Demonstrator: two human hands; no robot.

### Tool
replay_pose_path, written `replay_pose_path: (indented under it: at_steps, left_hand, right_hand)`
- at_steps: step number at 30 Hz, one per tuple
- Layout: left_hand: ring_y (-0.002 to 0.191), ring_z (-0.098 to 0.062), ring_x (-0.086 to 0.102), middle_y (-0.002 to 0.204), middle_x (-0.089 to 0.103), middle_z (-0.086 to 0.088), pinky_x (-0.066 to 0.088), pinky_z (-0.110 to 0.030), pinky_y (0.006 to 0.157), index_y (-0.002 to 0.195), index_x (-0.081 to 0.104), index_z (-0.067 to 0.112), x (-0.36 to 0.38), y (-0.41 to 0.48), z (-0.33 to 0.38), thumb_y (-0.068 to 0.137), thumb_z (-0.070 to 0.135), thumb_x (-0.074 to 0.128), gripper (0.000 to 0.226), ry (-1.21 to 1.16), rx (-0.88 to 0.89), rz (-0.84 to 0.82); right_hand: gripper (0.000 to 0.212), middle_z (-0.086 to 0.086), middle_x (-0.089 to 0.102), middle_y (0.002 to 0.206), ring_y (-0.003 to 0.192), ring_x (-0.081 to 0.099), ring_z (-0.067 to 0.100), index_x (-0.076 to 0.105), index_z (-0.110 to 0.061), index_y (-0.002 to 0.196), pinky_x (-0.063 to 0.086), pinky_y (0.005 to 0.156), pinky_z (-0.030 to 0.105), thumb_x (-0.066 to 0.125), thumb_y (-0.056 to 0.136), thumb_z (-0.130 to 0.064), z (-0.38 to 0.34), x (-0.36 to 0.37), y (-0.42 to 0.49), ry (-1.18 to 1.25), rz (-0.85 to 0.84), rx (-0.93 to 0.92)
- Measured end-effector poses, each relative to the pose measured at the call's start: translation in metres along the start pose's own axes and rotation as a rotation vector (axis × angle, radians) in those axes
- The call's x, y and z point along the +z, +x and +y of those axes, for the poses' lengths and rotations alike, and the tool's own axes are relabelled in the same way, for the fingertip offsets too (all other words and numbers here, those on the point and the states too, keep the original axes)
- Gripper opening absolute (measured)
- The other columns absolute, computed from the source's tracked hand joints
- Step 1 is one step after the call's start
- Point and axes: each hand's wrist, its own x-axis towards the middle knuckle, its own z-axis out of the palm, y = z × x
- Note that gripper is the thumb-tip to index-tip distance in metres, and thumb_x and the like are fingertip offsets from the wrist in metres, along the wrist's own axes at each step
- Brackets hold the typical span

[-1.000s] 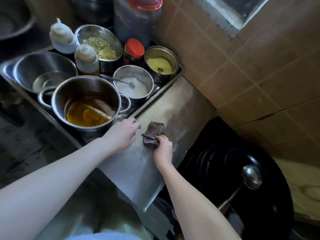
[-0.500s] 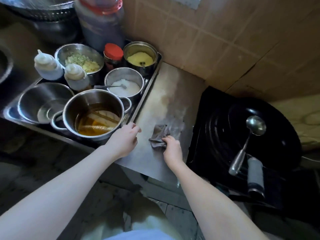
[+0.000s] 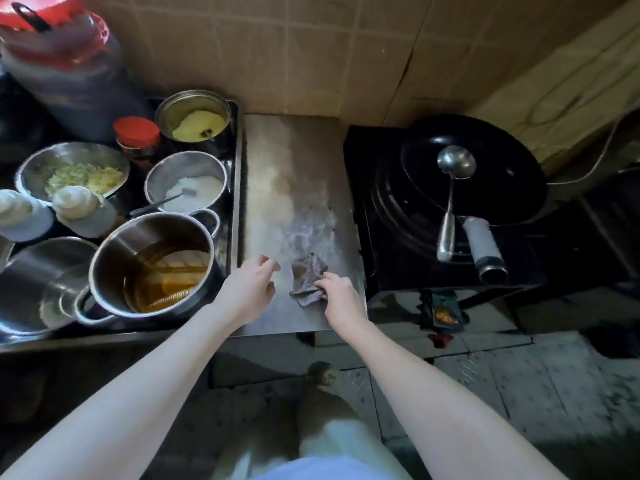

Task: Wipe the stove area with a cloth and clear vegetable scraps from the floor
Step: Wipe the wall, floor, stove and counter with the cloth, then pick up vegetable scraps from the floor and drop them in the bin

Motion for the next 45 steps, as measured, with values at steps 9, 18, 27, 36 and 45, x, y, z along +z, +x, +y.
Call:
replay_pose_path:
  at_steps: [9,18,27,36,45]
  left_hand:
    - [0.101,-0.026,0.057,0.133,0.044,-0.006,0.042,-0.029,0.072,0.128,0.049,0.013,0.004,0.014,0.028,0.096,0.015,0.043,0.032,0.088,0.119,-0.053]
    - [0.108,-0.027,0.05,0.125,0.049,-0.006,0.041,-0.033,0.081,0.125,0.049,0.016,0.041,0.037,0.104,0.096,0.02,0.042,0.031,0.233,0.382,-0.1]
    - [0.121,-0.024,0.046,0.139,0.038,-0.001,0.039,-0.035,0.097,0.138,0.04,0.022,0.08,0.051,0.215,0.096,0.022,0.042,0.041,0.321,0.592,-0.199]
    - [0.123,-0.024,0.044,0.137,0.041,-0.004,0.039,-0.035,0.101,0.137,0.041,0.017,0.115,0.049,0.337,0.097,0.017,0.041,0.04,0.407,0.759,-0.252]
    - [0.124,-0.024,0.045,0.139,0.039,-0.004,0.041,-0.038,0.101,0.137,0.04,0.016,0.155,0.05,0.467,0.098,0.017,0.037,0.039,0.476,0.897,-0.274]
  right_hand:
    - [0.052,0.0,0.039,0.148,0.133,0.035,0.022,0.05,-0.023,0.135,0.031,0.111,0.038,0.055,0.087,-0.004,0.017,-0.01,-0.017,0.074,0.095,0.028]
    - [0.044,-0.002,0.041,0.148,0.133,0.036,0.021,0.049,-0.024,0.136,0.03,0.111,0.036,0.053,0.094,-0.013,0.101,-0.033,-0.079,0.089,0.225,0.315]
    - [0.048,0.003,0.046,0.144,0.13,0.04,0.026,0.053,-0.019,0.133,0.03,0.111,0.039,0.059,0.087,-0.005,0.193,-0.05,-0.171,0.125,0.35,0.56]
    - [0.046,0.004,0.047,0.142,0.132,0.038,0.025,0.051,-0.017,0.134,0.024,0.111,0.037,0.051,0.089,-0.005,0.278,-0.083,-0.25,0.114,0.468,0.736]
    - [0.043,0.0,0.042,0.145,0.134,0.035,0.024,0.048,-0.02,0.135,0.025,0.112,0.04,0.047,0.094,-0.01,0.374,-0.117,-0.318,0.127,0.488,0.905]
